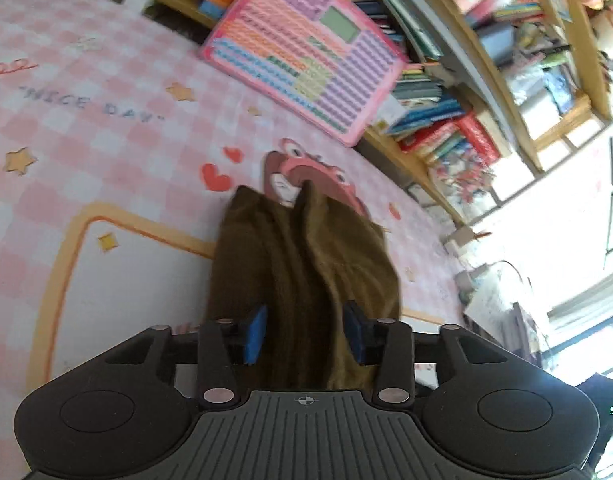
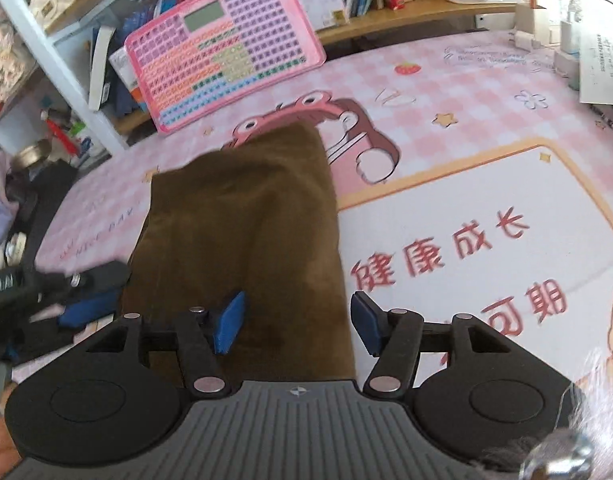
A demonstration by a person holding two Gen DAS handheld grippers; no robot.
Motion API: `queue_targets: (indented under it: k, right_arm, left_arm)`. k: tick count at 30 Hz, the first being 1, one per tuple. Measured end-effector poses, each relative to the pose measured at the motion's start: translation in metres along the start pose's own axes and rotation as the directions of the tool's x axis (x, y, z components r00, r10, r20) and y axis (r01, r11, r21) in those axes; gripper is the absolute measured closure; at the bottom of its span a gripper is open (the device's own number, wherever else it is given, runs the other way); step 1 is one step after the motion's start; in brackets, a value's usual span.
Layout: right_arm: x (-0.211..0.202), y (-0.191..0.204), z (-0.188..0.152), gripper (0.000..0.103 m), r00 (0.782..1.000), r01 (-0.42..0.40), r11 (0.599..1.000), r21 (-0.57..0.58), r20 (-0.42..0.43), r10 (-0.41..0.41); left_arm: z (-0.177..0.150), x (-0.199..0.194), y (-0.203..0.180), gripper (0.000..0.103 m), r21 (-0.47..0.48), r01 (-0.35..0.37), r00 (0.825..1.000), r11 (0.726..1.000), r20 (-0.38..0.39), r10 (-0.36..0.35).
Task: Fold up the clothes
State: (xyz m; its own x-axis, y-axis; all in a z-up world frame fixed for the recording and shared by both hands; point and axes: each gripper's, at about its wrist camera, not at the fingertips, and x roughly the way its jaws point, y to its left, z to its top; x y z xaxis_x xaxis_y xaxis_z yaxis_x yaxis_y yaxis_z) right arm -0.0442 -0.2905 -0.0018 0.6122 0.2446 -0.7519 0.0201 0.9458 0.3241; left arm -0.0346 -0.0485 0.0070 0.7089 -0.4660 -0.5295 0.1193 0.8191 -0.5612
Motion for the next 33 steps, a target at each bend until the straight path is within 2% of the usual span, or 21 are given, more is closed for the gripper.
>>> queue_targets:
  k: [2,3,5,7,8,10,12,13,16,20,23,25,27,31,33]
  right_arm:
    - [0.004,0.006,-0.002,0.047,1.0,0.003,1.0,-0.027,-0.012,-0.003]
    - [0.005,0.01,-0.003,0.047,1.0,0.004,0.999,-0.042,-0.016,-0.005]
    - [0.009,0.012,-0.004,0.047,1.0,0.007,0.998,-0.057,-0.023,-0.008]
    - [0.011,0.013,-0.004,0.046,1.0,0.005,0.998,-0.065,-0.026,-0.006]
    - [0.012,0.013,-0.004,0.046,1.0,-0.001,0.998,-0.068,-0.025,-0.001]
    - [0.013,0.014,-0.004,0.046,1.0,0.0,0.997,-0.079,-0.029,-0.003]
    - [0.018,0.014,-0.004,0.045,0.999,0.003,0.996,-0.088,-0.042,-0.007]
    - [0.019,0.014,-0.004,0.045,0.999,-0.001,0.996,-0.091,-0.045,-0.003]
    - [0.022,0.015,-0.004,0.044,0.999,-0.017,0.994,-0.108,-0.052,0.011]
    - [0.026,0.014,-0.003,0.042,0.998,-0.022,0.992,-0.126,-0.057,0.015]
    - [0.026,0.012,-0.002,0.041,0.998,-0.028,0.992,-0.124,-0.061,0.021]
    - [0.025,0.009,0.0,0.041,0.997,-0.035,0.994,-0.101,-0.066,0.028]
    - [0.023,0.009,0.001,0.041,0.997,-0.04,0.995,-0.091,-0.063,0.035]
    - [0.019,0.012,0.003,0.041,0.998,-0.044,0.994,-0.102,-0.049,0.039]
    - [0.015,0.014,0.004,0.041,0.998,-0.048,0.992,-0.115,-0.033,0.045]
  left_arm:
    - [-0.001,0.001,-0.011,0.063,0.07,0.005,1.0,0.998,0.009,-0.006]
    - [-0.001,0.001,-0.016,0.072,0.104,0.008,1.0,0.995,0.013,-0.009]
    - [-0.002,0.001,-0.027,0.098,0.174,0.012,1.0,0.985,0.021,-0.016]
    - [-0.003,0.002,-0.038,0.1,0.242,0.016,0.999,0.97,0.029,-0.023]
    - [-0.004,0.004,-0.038,0.103,0.255,-0.003,1.0,0.967,0.021,-0.003]
    - [-0.006,0.013,-0.031,0.103,0.249,-0.07,0.997,0.966,-0.012,0.076]
    - [-0.009,0.022,-0.023,0.103,0.246,-0.138,0.987,0.959,-0.045,0.153]
    - [-0.009,0.026,-0.013,0.103,0.213,-0.152,0.984,0.965,-0.063,0.169]
    - [-0.006,0.031,0.021,0.1,0.067,-0.15,0.981,0.986,-0.112,0.157]
    - [-0.004,0.026,0.016,0.098,0.062,-0.146,0.983,0.987,-0.105,0.152]
    - [-0.002,0.013,0.014,0.088,0.029,-0.132,0.989,0.991,-0.06,0.134]
    - [0.002,0.005,0.008,0.082,0.03,-0.114,0.993,0.993,-0.017,0.115]
    - [0.005,0.001,0.002,0.064,0.04,-0.097,0.995,0.995,0.013,0.096]
    - [0.007,0.008,-0.012,0.059,0.077,-0.095,0.995,0.992,0.012,0.095]
    - [0.005,0.017,-0.017,0.061,0.121,-0.132,0.991,0.984,-0.024,0.135]
